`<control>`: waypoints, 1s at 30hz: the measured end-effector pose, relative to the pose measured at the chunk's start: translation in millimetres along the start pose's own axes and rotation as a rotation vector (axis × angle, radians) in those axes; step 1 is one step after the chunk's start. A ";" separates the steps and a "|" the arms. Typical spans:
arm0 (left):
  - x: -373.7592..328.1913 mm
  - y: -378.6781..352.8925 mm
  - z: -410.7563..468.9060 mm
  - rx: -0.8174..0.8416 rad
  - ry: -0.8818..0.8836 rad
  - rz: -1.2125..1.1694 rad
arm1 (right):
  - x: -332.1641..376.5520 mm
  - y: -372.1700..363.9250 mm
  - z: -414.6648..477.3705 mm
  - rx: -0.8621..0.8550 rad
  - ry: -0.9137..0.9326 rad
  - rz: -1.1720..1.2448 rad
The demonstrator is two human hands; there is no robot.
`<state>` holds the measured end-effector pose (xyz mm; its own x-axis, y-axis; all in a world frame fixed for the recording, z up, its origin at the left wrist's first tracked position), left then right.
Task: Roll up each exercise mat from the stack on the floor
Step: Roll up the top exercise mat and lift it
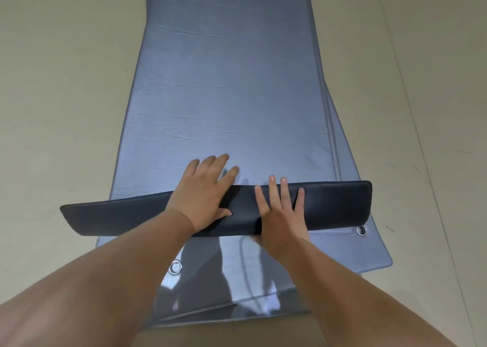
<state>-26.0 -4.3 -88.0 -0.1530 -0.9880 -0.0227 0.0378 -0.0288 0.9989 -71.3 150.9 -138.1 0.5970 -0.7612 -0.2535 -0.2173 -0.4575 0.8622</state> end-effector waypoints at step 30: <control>15.1 -60.5 -35.2 0.694 0.376 -0.245 | -8.9 -21.4 27.8 0.025 0.078 0.162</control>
<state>4.2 -22.9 -150.3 0.2674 -0.9544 -0.1327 -0.5910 -0.2712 0.7597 -93.5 154.7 -166.5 0.6103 -0.7885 -0.0762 -0.3342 -0.3435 0.8777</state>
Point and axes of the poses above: each hand's wrist, its own z-axis towards the middle knuckle, its own y-axis out of the back of the hand, x = y × z, the point moved 9 cm from there along z, towards the middle knuckle, and after that the axes turned 13 degrees about -y, right-handed, at the moved point
